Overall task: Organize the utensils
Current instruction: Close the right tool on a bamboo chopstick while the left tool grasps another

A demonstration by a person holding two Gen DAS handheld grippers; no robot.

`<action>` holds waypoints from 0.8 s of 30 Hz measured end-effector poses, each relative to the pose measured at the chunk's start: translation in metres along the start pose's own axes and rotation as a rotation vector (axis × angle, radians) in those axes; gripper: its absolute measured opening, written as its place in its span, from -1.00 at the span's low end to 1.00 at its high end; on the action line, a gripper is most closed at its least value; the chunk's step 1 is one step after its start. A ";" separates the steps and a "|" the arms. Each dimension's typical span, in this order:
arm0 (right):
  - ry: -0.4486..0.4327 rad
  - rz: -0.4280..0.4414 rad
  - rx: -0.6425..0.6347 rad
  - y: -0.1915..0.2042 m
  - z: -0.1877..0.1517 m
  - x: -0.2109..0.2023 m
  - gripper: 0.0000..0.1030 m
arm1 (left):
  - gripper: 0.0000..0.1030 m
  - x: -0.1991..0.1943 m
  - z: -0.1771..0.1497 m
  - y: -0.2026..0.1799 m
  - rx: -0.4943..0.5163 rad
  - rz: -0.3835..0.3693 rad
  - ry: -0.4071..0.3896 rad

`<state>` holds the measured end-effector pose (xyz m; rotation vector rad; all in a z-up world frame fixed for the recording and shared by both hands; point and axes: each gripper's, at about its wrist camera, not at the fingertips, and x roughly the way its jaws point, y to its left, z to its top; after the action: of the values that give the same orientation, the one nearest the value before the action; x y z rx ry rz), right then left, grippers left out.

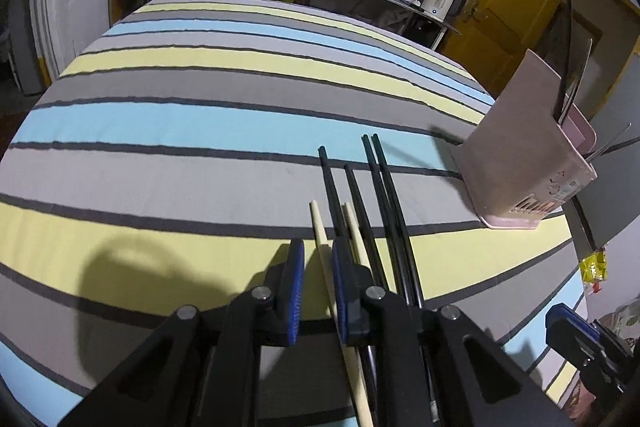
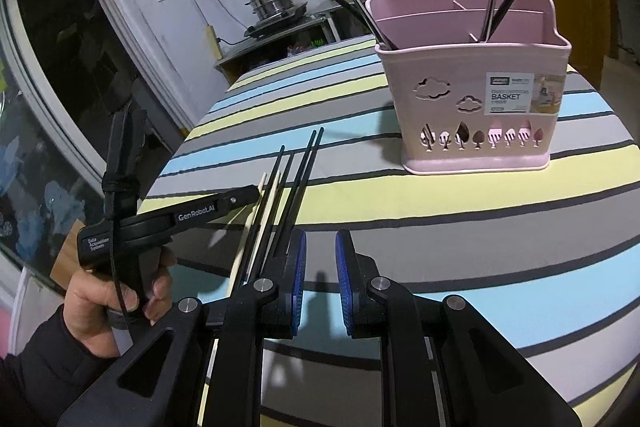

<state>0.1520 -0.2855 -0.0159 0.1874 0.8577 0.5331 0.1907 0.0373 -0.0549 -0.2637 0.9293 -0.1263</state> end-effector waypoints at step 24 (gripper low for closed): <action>0.110 0.046 -0.141 0.052 0.040 0.088 -0.69 | -0.85 -0.028 -0.007 0.063 -0.002 0.093 -0.007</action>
<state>0.2099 -0.1937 -0.0299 0.0490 0.9204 0.6489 0.1678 0.1024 -0.0546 -0.2222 0.9331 -0.0391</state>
